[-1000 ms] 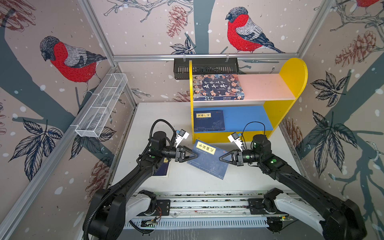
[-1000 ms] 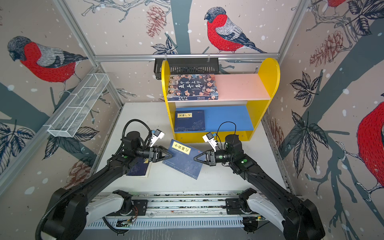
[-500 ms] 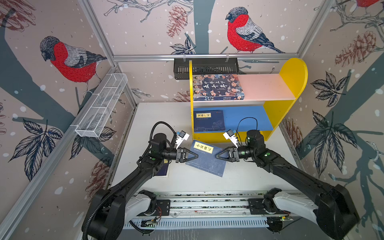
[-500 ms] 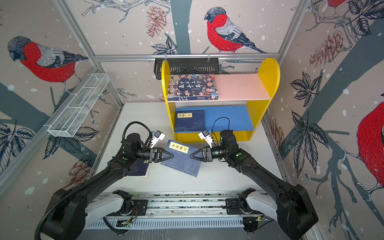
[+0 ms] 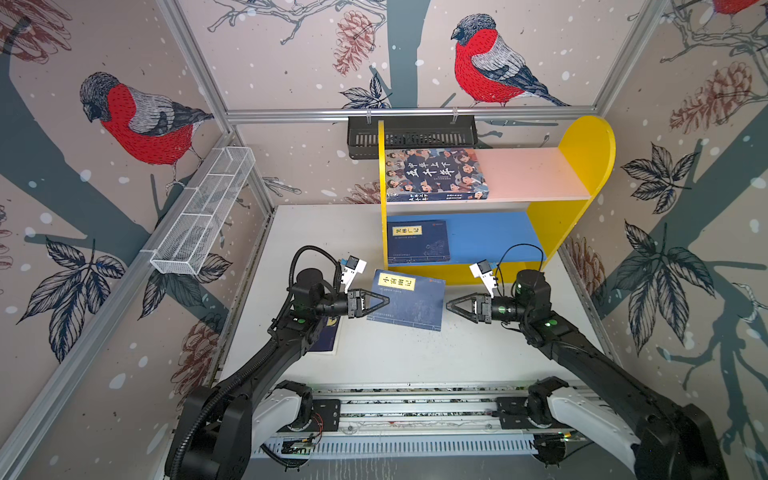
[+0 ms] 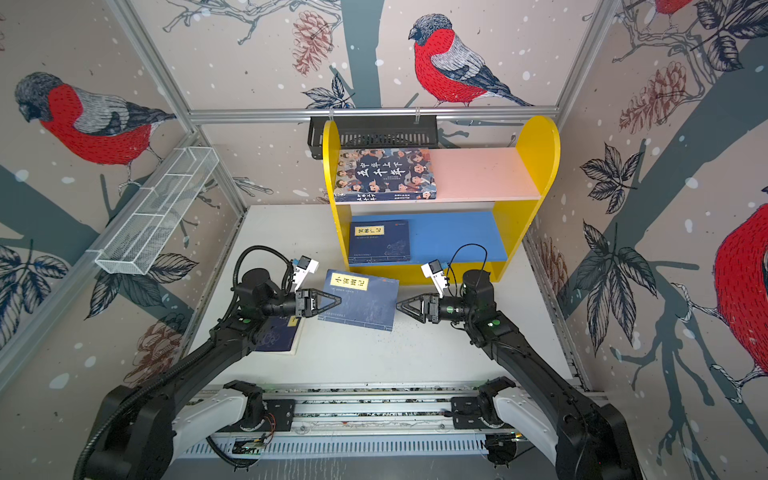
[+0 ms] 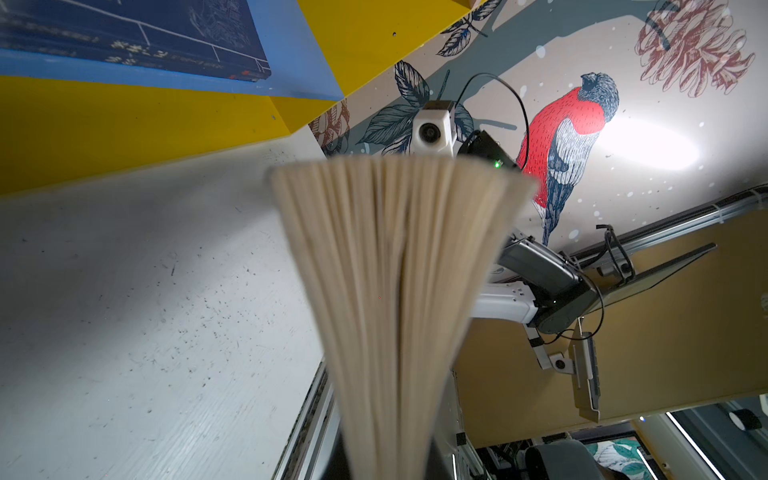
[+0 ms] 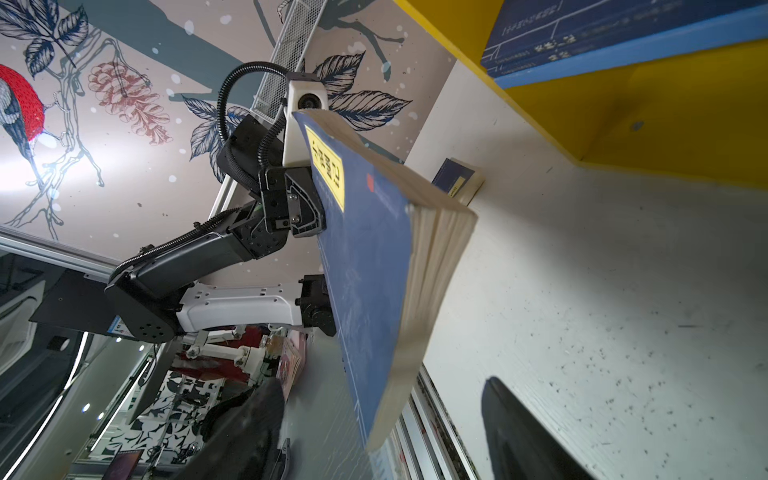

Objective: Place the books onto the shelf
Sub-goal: 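Grasp the upright dark-blue book with the right gripper while the left gripper releases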

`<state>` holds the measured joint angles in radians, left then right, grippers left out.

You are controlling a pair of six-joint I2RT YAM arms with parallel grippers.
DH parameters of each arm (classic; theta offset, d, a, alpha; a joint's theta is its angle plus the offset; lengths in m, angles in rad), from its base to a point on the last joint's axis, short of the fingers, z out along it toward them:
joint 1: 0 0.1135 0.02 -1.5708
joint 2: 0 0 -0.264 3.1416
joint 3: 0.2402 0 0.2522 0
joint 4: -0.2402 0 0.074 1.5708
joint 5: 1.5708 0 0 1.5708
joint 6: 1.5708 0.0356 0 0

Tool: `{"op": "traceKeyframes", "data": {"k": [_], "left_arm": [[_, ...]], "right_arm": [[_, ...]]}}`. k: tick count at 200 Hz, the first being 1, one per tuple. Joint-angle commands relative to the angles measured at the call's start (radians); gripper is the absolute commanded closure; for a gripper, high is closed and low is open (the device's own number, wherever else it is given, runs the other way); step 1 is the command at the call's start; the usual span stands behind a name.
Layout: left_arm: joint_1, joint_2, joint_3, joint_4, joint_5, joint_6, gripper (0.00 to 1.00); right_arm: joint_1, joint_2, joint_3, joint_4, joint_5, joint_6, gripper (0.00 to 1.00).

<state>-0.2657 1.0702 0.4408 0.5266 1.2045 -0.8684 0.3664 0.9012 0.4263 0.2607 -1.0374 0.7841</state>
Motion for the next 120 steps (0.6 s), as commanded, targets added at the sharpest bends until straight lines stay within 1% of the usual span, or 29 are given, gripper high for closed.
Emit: {"op": "traceKeyframes", "data": {"k": [1,16,25,34,59,75,92,120], "left_arm": [[0.002,0.009,-0.018,0.195,-0.001,-0.124,1.00],[0.003,0.017,-0.024,0.247,-0.011,-0.180,1.00],[0.003,0.024,-0.023,0.268,-0.016,-0.201,1.00],[0.003,0.034,-0.022,0.289,-0.023,-0.218,1.00],[0.002,0.061,-0.022,0.338,-0.042,-0.261,1.00],[0.002,0.072,-0.024,0.360,-0.048,-0.275,1.00],[0.002,0.077,-0.024,0.368,-0.050,-0.277,1.00],[0.002,0.076,-0.028,0.366,-0.057,-0.277,1.00]], "right_arm": [[0.021,-0.076,-0.092,0.242,0.081,0.203,0.21],[0.072,-0.144,-0.159,0.310,0.180,0.269,0.17],[0.121,-0.178,-0.188,0.326,0.258,0.283,0.16],[0.162,-0.196,-0.199,0.322,0.310,0.282,0.14],[0.250,-0.188,-0.219,0.378,0.417,0.311,0.16],[0.288,-0.164,-0.216,0.403,0.467,0.311,0.20],[0.314,-0.126,-0.220,0.472,0.497,0.328,0.29],[0.347,-0.061,-0.202,0.536,0.510,0.330,0.39]]}}
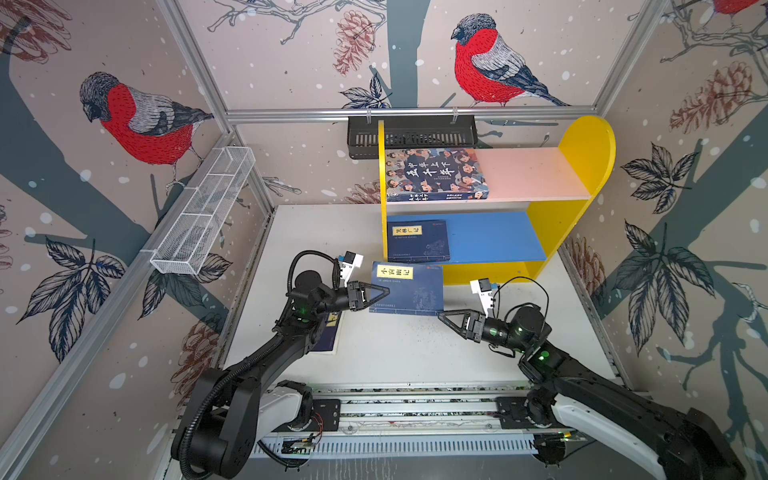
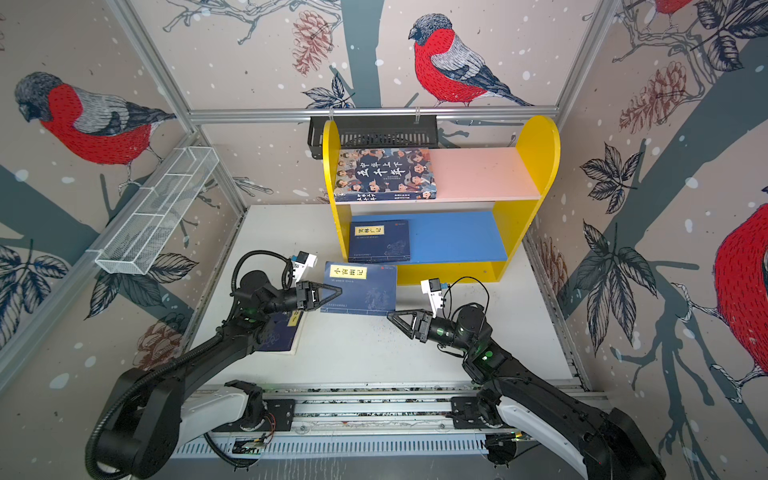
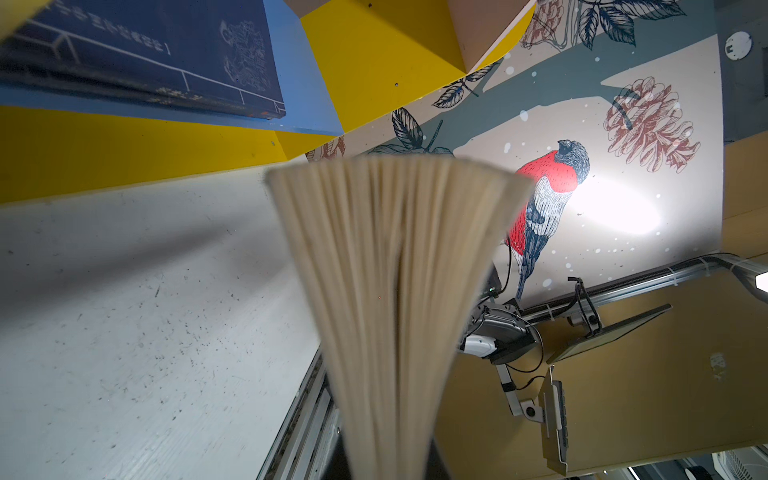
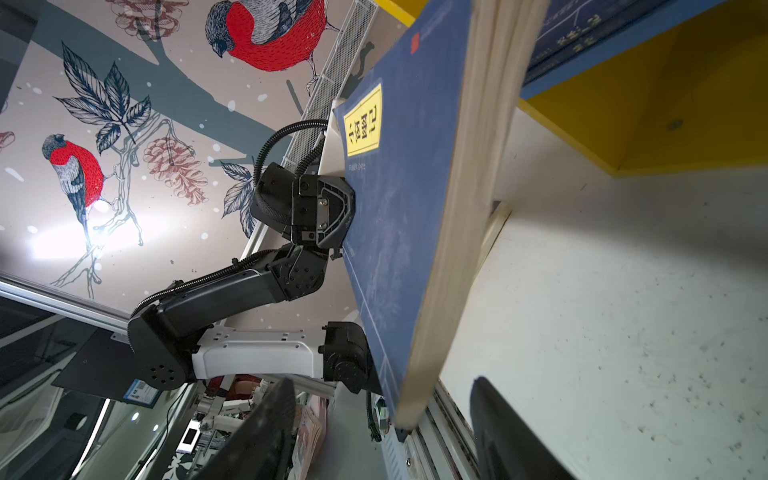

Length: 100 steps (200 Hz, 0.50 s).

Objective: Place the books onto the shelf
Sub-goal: 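Grasp the upright dark-blue book with the right gripper while the left gripper releases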

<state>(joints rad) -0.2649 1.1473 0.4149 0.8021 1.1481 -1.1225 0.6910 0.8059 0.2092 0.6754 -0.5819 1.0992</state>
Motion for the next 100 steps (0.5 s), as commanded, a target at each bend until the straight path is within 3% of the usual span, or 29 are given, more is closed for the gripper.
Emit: {"op": "traceKeyframes", "data": {"k": [1,45,65,100], "left_arm": [[0.002,-0.001,-0.002,0.091,-0.001,-0.023,1.00],[0.003,-0.003,-0.005,0.090,-0.011,-0.014,1.00],[0.001,-0.003,-0.004,0.086,-0.013,-0.015,1.00],[0.002,-0.004,-0.011,0.092,-0.015,-0.022,1.00]], "right_arm": [[0.024,0.037,0.017,0.122,0.055,0.014,0.39],[0.045,0.099,0.042,0.166,0.055,0.014,0.57],[0.049,0.120,0.043,0.202,0.060,0.023,0.75],[0.050,0.157,0.061,0.226,0.056,0.022,0.86]]}}
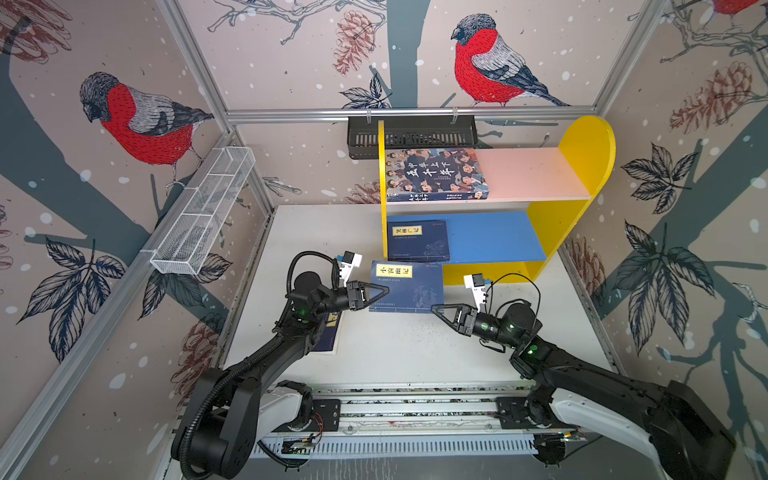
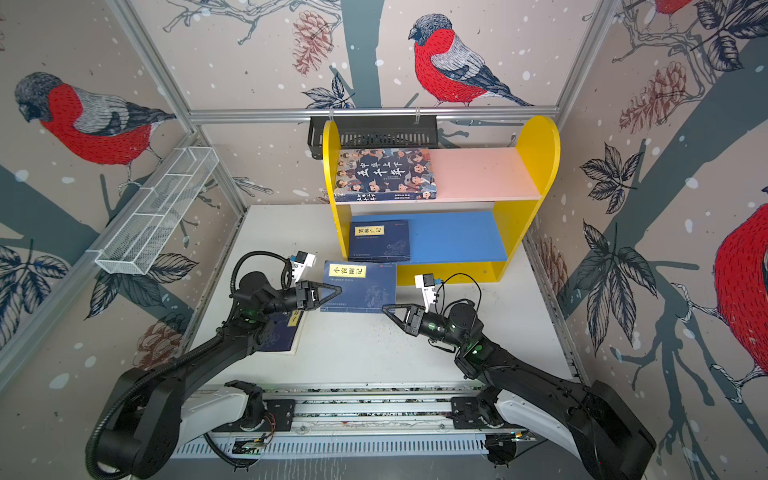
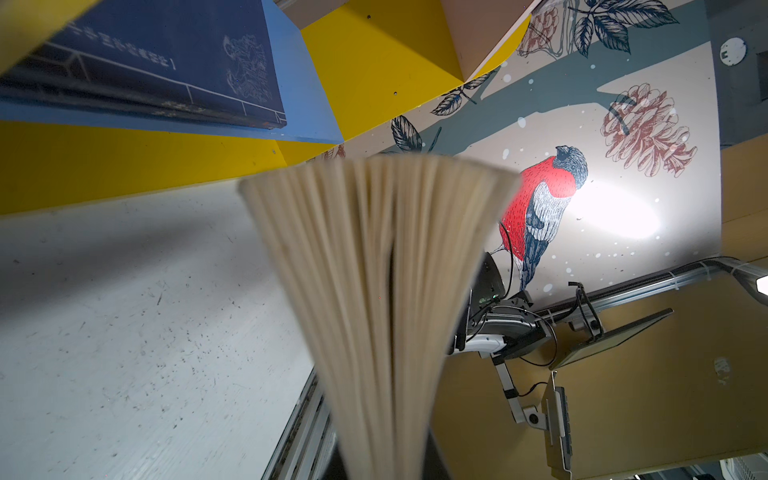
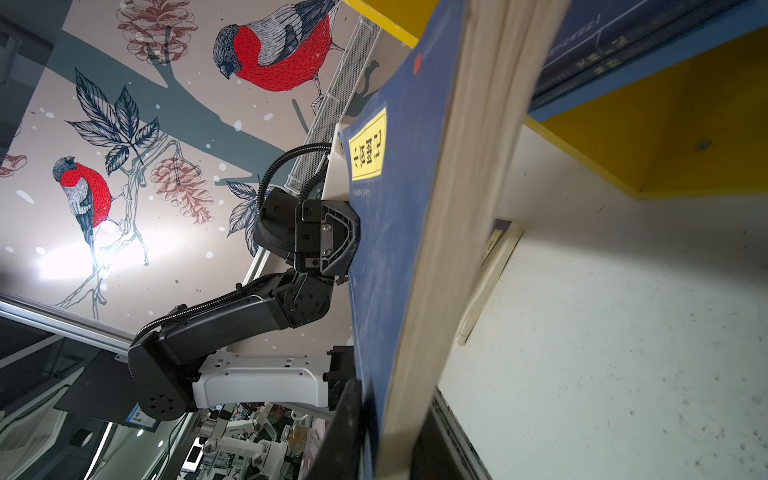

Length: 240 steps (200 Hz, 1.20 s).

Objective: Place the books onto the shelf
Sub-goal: 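Grasp the upright dark-blue book with the right gripper while the left gripper releases, then carry the upright book with the right gripper onto the blue lower shelf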

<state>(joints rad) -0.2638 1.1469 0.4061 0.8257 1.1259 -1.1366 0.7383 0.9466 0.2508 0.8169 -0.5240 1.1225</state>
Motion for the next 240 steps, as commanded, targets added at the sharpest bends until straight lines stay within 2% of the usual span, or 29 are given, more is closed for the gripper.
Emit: {"op": "traceKeyframes", "data": {"k": [1,28,37,51,62,69,81,89,114,126,156,177,240], "left_arm": [[0.000,-0.004,-0.001,0.069,0.006,-0.008,1.00],[0.000,-0.007,-0.006,0.059,0.006,0.001,1.00],[0.001,-0.009,-0.006,0.047,0.005,0.011,1.00],[0.001,-0.013,-0.003,0.020,0.002,0.033,0.85],[0.000,-0.016,0.001,-0.013,-0.005,0.057,0.60],[0.002,-0.019,0.005,-0.039,-0.012,0.077,0.49],[0.009,-0.024,0.013,-0.091,-0.023,0.119,0.37],[0.015,-0.028,0.022,-0.147,-0.034,0.163,0.33],[0.029,-0.047,0.090,-0.413,-0.075,0.368,0.29],[0.038,-0.054,0.114,-0.477,-0.084,0.427,0.28],[0.050,-0.065,0.119,-0.476,-0.078,0.441,0.28],[0.055,-0.070,0.119,-0.481,-0.074,0.448,0.28],[0.060,-0.081,0.111,-0.487,-0.078,0.467,0.28]], "right_arm": [[0.003,0.017,0.020,0.085,-0.001,-0.001,0.87],[-0.002,0.029,0.025,0.082,0.015,-0.005,0.97],[-0.009,0.030,0.024,0.083,0.022,-0.006,0.98],[-0.022,0.027,0.022,0.082,0.023,-0.004,0.99],[-0.040,0.020,0.025,0.075,0.015,-0.004,0.99],[-0.055,0.014,0.027,0.065,0.004,-0.004,0.99],[-0.085,-0.006,0.035,0.025,-0.015,-0.011,0.99],[-0.111,-0.024,0.043,-0.013,-0.026,-0.019,0.99],[-0.208,-0.092,0.071,-0.148,-0.088,-0.054,0.99],[-0.266,-0.119,0.095,-0.221,-0.123,-0.084,0.99],[-0.421,-0.109,0.169,-0.335,-0.250,-0.148,0.99],[-0.484,-0.047,0.221,-0.353,-0.316,-0.178,0.99],[-0.518,0.207,0.395,-0.326,-0.410,-0.249,1.00]]}}
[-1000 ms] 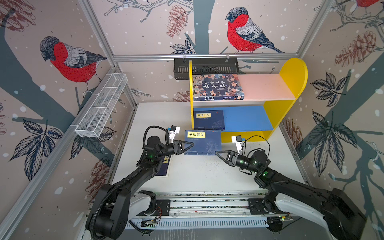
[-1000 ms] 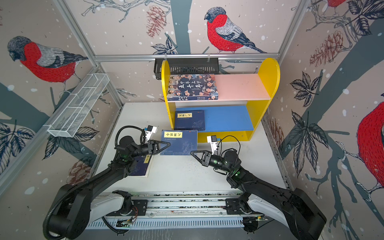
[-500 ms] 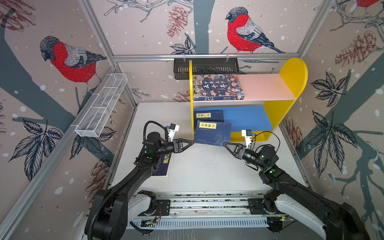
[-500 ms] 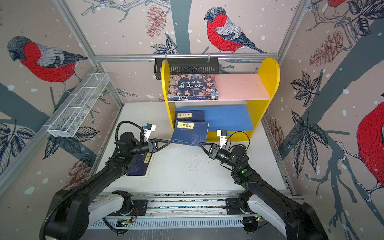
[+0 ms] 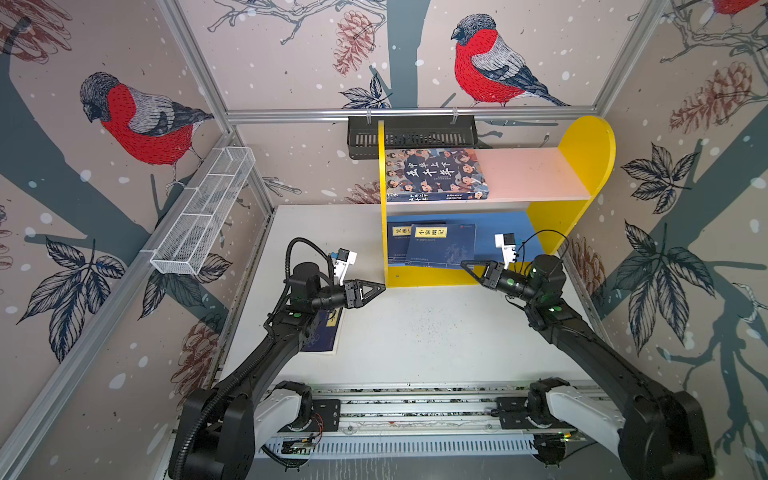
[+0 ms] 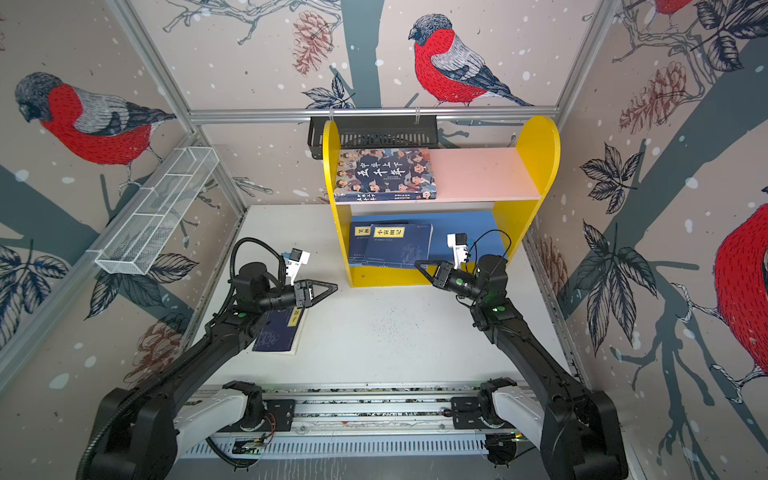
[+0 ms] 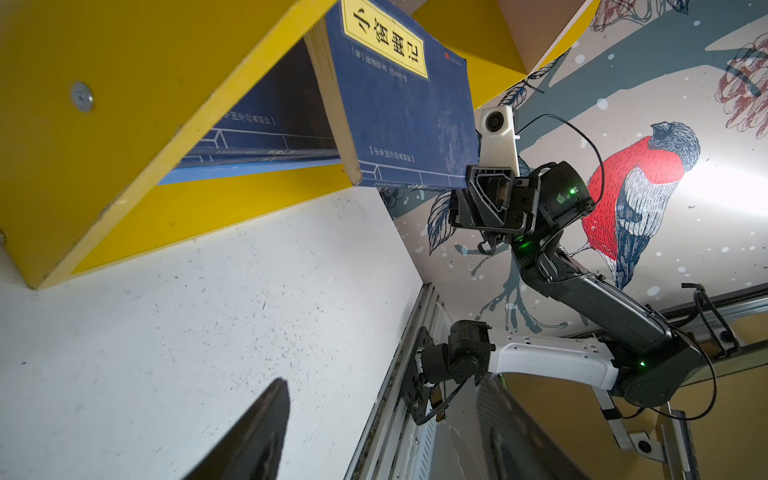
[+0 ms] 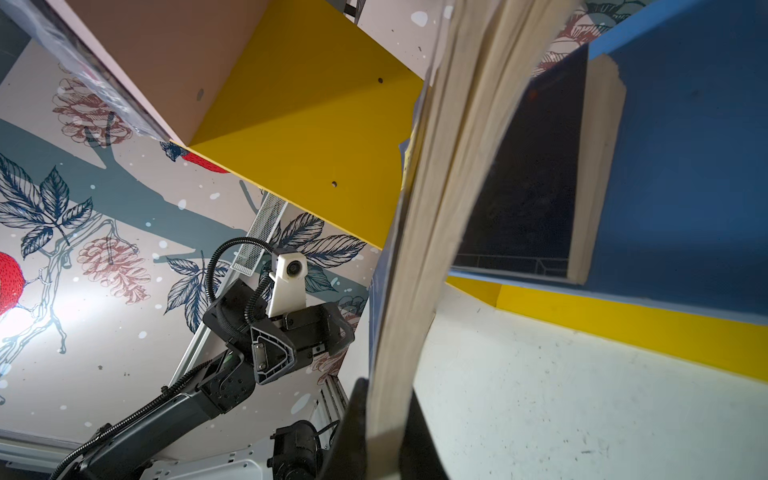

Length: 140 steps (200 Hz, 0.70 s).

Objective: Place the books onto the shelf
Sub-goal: 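Carry the upright book with the right gripper onto the blue lower shelf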

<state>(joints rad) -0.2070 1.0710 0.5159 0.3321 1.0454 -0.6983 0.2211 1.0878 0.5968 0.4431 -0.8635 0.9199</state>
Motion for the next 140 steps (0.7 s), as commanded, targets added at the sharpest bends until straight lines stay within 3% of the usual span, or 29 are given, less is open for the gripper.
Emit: {"op": "traceKeyframes", "data": {"k": [1,66,140], "left_arm": [[0.003,-0.005,0.003,0.007,0.002,0.028,0.28],[0.003,-0.015,-0.001,-0.002,-0.002,0.044,0.28],[0.003,-0.020,-0.004,-0.008,-0.005,0.054,0.27]], "right_arm": [[-0.001,0.071,0.051,0.049,-0.072,-0.045,0.99],[0.006,0.303,0.144,0.261,-0.121,0.044,1.00],[0.027,0.424,0.189,0.293,-0.152,0.057,0.99]]}}
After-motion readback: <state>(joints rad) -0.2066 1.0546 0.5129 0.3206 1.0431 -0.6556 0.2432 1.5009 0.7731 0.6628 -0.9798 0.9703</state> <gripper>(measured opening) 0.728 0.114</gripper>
